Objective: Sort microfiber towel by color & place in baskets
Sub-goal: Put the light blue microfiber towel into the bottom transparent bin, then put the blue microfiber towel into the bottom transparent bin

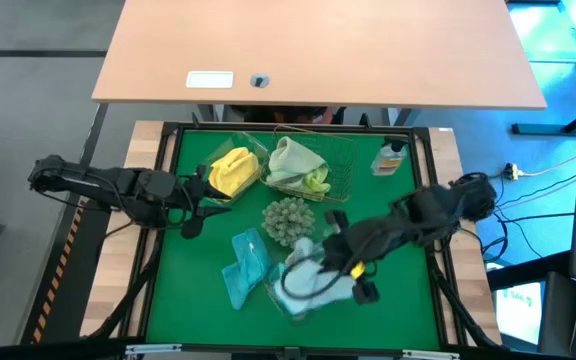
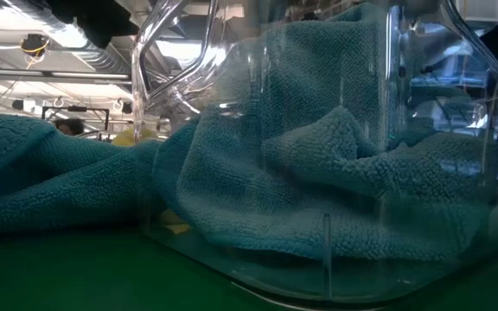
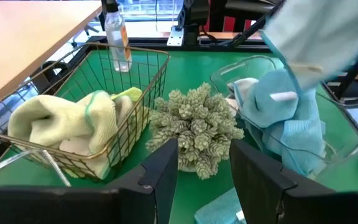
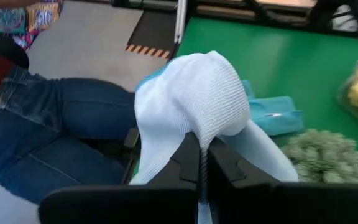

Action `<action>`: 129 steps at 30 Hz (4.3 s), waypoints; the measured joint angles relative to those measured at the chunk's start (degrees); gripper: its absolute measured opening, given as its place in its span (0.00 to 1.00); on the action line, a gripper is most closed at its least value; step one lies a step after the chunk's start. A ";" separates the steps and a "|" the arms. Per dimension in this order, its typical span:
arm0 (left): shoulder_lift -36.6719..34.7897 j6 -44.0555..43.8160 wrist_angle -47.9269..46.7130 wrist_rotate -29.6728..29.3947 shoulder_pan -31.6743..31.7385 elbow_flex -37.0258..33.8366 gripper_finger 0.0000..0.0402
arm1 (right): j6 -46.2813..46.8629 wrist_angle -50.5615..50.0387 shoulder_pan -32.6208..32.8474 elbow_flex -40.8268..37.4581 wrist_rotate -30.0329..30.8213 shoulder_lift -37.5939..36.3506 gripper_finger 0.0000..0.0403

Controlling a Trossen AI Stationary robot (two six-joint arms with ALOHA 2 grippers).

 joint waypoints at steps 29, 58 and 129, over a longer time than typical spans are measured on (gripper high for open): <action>-0.02 -1.33 3.41 0.00 -0.02 -0.92 0.35 | -10.81 10.10 -2.63 -18.35 -21.36 4.06 0.01; -0.02 -1.33 3.41 0.45 0.00 -0.92 0.35 | -19.73 19.63 -17.54 -48.02 -13.36 4.03 0.01; 40.10 -5.57 27.37 -0.03 -16.49 -0.92 0.35 | -9.88 18.95 -17.61 -59.33 -3.06 -32.27 0.45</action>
